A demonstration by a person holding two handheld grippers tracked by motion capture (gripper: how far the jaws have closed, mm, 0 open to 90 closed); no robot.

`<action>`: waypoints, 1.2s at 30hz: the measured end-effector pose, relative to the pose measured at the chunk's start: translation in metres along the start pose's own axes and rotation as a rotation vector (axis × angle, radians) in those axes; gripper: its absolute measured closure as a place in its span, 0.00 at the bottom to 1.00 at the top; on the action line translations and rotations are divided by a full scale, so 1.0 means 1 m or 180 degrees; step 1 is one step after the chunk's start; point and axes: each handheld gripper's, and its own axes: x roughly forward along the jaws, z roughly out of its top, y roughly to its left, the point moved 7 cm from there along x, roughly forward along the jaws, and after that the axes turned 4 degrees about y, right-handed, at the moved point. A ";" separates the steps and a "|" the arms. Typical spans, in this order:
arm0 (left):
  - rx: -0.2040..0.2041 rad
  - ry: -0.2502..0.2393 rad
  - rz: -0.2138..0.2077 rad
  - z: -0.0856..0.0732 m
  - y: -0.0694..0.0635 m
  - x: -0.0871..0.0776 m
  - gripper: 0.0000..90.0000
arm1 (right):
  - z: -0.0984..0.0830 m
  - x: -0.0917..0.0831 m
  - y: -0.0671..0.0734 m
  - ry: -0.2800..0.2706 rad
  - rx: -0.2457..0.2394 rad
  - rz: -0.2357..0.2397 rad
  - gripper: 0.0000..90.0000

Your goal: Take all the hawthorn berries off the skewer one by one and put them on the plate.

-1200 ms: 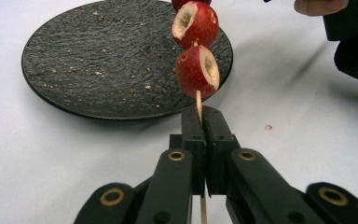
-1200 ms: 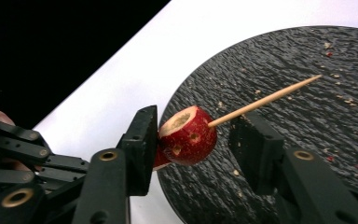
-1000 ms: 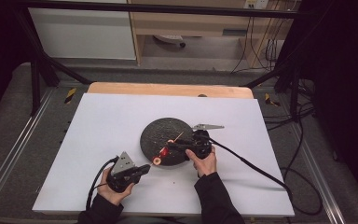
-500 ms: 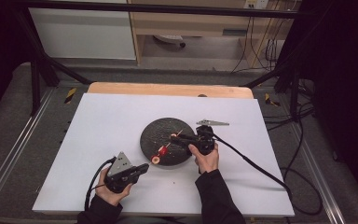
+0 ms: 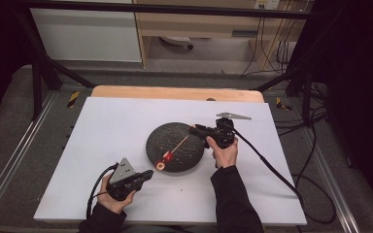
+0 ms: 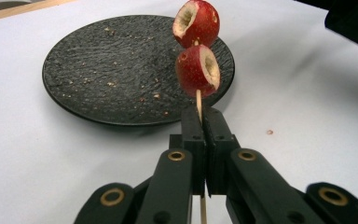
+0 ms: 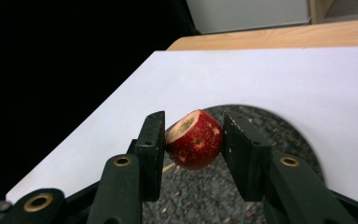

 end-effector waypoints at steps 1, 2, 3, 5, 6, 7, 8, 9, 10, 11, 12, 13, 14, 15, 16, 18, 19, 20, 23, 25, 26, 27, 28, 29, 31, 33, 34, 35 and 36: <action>0.0000 0.0000 0.0000 0.000 0.000 0.000 0.98 | 0.003 -0.001 -0.002 -0.0021 -0.0001 -0.0020 0.68; -0.0010 0.0010 0.0007 -0.001 0.001 0.000 0.98 | 0.005 -0.002 -0.005 -0.0034 -0.0007 -0.0046 0.68; -0.0010 0.0010 0.0007 -0.001 0.001 0.000 0.98 | 0.007 -0.003 -0.007 -0.0043 -0.0006 -0.0065 0.68; -0.0025 0.0000 0.0017 -0.001 0.002 -0.001 0.98 | 0.010 -0.003 -0.011 -0.0050 -0.0023 -0.0123 0.68; -0.0038 -0.0014 0.0037 0.000 0.004 -0.003 0.98 | 0.010 -0.003 -0.013 -0.0049 -0.0032 -0.0155 0.68; -0.0052 -0.0019 0.0053 0.000 0.005 -0.004 0.98 | 0.009 -0.002 -0.015 -0.0027 -0.0031 -0.0175 0.68; -0.0069 -0.0030 0.0061 0.000 0.007 -0.005 0.98 | 0.007 0.000 -0.016 -0.0011 -0.0041 -0.0191 0.68; -0.0069 -0.0030 0.0061 0.000 0.007 -0.005 0.98 | 0.004 0.003 -0.017 0.0022 -0.0035 -0.0207 0.68; -0.0085 -0.0042 0.0072 0.001 0.008 -0.005 0.98 | 0.004 0.003 -0.017 0.0022 -0.0035 -0.0207 0.68; -0.0099 -0.0045 0.0080 0.001 0.009 -0.006 0.98 | -0.002 0.010 -0.019 0.0089 -0.0038 -0.0209 0.68; -0.0110 -0.0049 0.0085 0.001 0.010 -0.007 0.98 | -0.007 0.014 -0.019 0.0128 -0.0028 -0.0202 0.68; -0.0125 -0.0054 0.0089 0.001 0.011 -0.007 0.98 | -0.011 0.019 -0.020 0.0169 -0.0027 -0.0196 0.68; -0.0125 -0.0054 0.0089 0.001 0.011 -0.007 0.98 | -0.016 0.024 -0.020 0.0213 -0.0029 -0.0199 0.68; -0.0123 -0.0051 0.0094 0.001 0.012 -0.007 0.98 | -0.020 0.029 -0.021 0.0252 -0.0031 -0.0197 0.68; -0.0126 -0.0049 0.0097 0.001 0.012 -0.007 0.98 | -0.020 0.029 -0.021 0.0252 -0.0031 -0.0197 0.68; -0.0130 -0.0048 0.0102 0.001 0.012 -0.007 0.98 | -0.030 0.038 -0.022 0.0339 -0.0020 -0.0191 0.68; -0.0133 -0.0049 0.0104 0.001 0.013 -0.007 0.98 | -0.039 0.046 -0.023 0.0412 -0.0011 -0.0187 0.68; -0.0138 -0.0050 0.0106 0.001 0.013 -0.007 0.98 | -0.043 0.049 -0.023 0.0442 -0.0005 -0.0184 0.68; -0.0155 -0.0042 0.0112 0.000 0.014 -0.006 0.98 | -0.053 0.058 -0.025 0.0538 -0.0009 -0.0186 0.68; -0.0169 -0.0031 0.0110 -0.001 0.015 -0.005 0.98 | -0.059 0.062 -0.026 0.0586 -0.0019 -0.0198 0.68; -0.0172 -0.0029 0.0108 -0.001 0.015 -0.005 0.98 | -0.059 0.062 -0.026 0.0586 -0.0019 -0.0198 0.68; -0.0175 -0.0023 0.0107 -0.001 0.015 -0.005 0.98 | -0.062 0.064 -0.027 0.0611 -0.0022 -0.0199 0.68; -0.0176 -0.0022 0.0108 -0.001 0.015 -0.004 0.98 | -0.066 0.066 -0.027 0.0651 -0.0044 -0.0206 0.68; -0.0177 -0.0022 0.0108 -0.001 0.015 -0.004 0.98 | -0.066 0.066 -0.027 0.0651 -0.0044 -0.0206 0.68; -0.0177 -0.0019 0.0106 -0.001 0.015 -0.004 0.98 | -0.069 0.068 -0.028 0.0686 -0.0078 -0.0228 0.68; -0.0179 -0.0015 0.0103 -0.002 0.015 -0.004 0.98 | -0.071 0.069 -0.029 0.0718 -0.0091 -0.0235 0.67; -0.0178 -0.0015 0.0104 -0.002 0.015 -0.004 0.98 | -0.071 0.069 -0.030 0.0726 -0.0107 -0.0242 0.67; -0.0175 -0.0012 0.0103 -0.002 0.014 -0.003 0.98 | -0.072 0.069 -0.030 0.0737 -0.0105 -0.0242 0.66; -0.0173 -0.0009 0.0102 -0.002 0.014 -0.003 0.98 | -0.072 0.069 -0.030 0.0733 -0.0115 -0.0241 0.63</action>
